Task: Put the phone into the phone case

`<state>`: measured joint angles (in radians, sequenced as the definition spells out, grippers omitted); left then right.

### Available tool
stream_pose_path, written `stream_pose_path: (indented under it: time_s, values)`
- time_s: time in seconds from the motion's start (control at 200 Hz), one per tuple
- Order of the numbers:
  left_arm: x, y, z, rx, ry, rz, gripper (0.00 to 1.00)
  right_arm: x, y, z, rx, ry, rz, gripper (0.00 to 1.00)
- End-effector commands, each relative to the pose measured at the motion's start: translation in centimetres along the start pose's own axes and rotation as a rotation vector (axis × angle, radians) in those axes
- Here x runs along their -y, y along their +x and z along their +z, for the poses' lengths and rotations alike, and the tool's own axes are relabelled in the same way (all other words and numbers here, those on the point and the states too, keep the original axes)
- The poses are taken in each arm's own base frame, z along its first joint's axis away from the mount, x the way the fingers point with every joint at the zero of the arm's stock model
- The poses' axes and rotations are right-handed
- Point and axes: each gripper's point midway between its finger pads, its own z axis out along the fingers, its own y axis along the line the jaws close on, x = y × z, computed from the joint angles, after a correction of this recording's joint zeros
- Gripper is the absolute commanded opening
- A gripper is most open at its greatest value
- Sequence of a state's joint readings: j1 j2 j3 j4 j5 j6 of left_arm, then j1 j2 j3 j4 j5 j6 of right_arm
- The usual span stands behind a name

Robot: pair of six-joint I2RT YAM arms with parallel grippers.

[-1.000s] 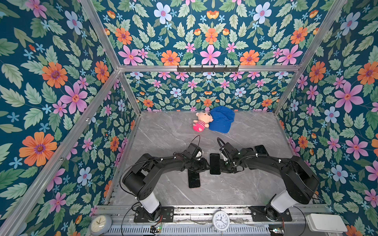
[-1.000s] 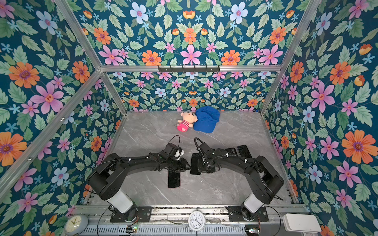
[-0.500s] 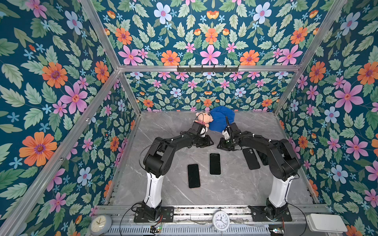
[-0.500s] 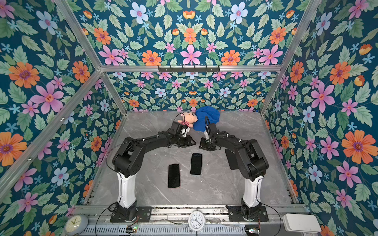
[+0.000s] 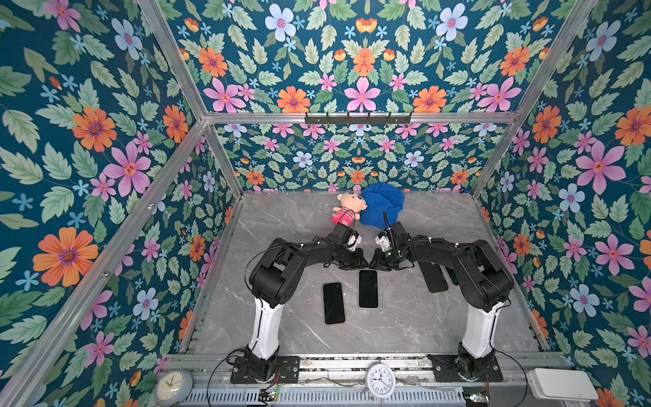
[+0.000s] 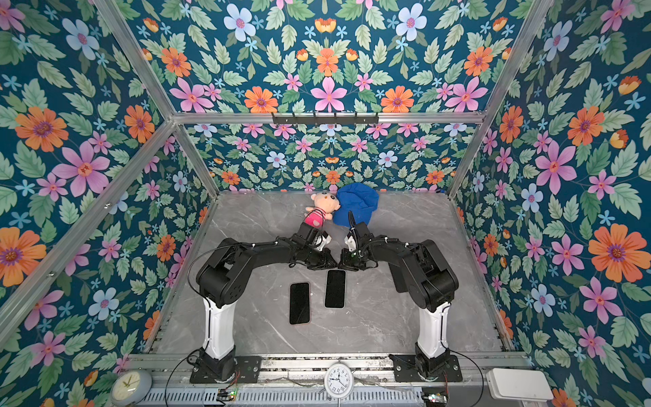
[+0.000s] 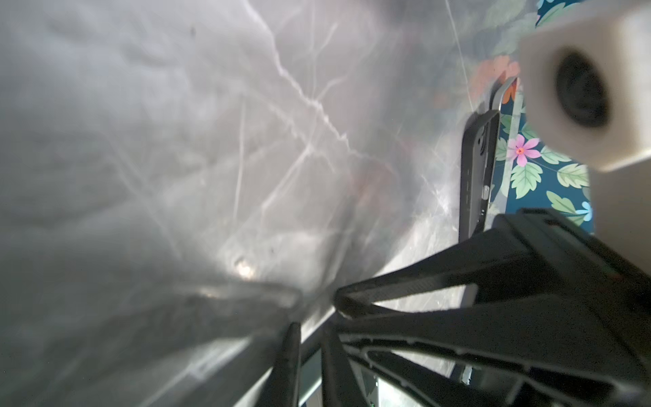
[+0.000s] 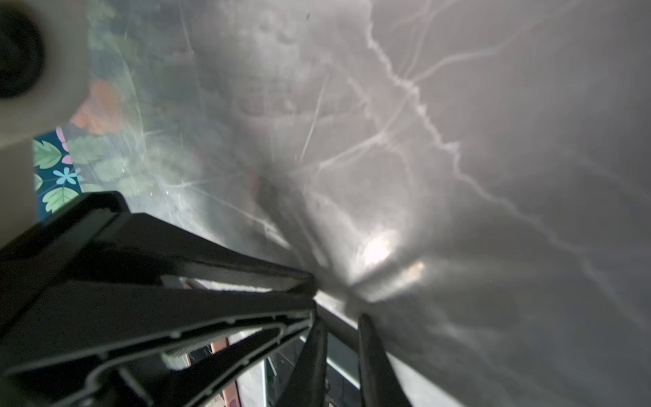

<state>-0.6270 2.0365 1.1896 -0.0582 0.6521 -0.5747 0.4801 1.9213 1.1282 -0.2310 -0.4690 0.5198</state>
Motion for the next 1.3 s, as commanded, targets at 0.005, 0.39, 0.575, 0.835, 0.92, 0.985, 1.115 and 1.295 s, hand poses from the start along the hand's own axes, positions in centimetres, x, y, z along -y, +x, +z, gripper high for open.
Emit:
stream_pose_path:
  time_s: [0.005,0.39,0.575,0.835,0.92,0.985,1.115,1.295]
  values:
    - [-0.1,2.2,0.2,-0.030,-0.006,-0.027,0.14,0.4,1.9,0.2,-0.031,0.026,0.021,0.19]
    - [-0.8,6.3,-1.3,-0.015,-0.041,-0.064,0.15,-0.5,5.1,-0.5,-0.048,0.049,0.021,0.21]
    - [2.2,3.3,-2.4,0.019,-0.031,0.011,0.33,3.0,1.6,-8.8,0.121,0.266,0.039,0.51]
    - [9.8,0.6,-0.9,0.006,0.089,0.149,0.52,18.0,-3.0,-20.2,0.416,0.516,0.382,0.72]
    - [11.7,1.2,0.8,-0.036,0.127,0.182,0.55,21.6,-3.7,-22.6,0.454,0.567,0.456,0.75]
    - [12.5,1.7,2.0,-0.059,0.149,0.194,0.57,23.9,-4.3,-23.8,0.486,0.594,0.486,0.82]
    - [13.0,2.4,3.9,-0.099,0.194,0.194,0.60,27.6,-4.4,-22.8,0.424,0.530,0.574,0.86]
    - [13.1,2.3,4.8,-0.106,0.218,0.191,0.62,28.1,-3.7,-20.0,0.286,0.471,0.575,0.87]
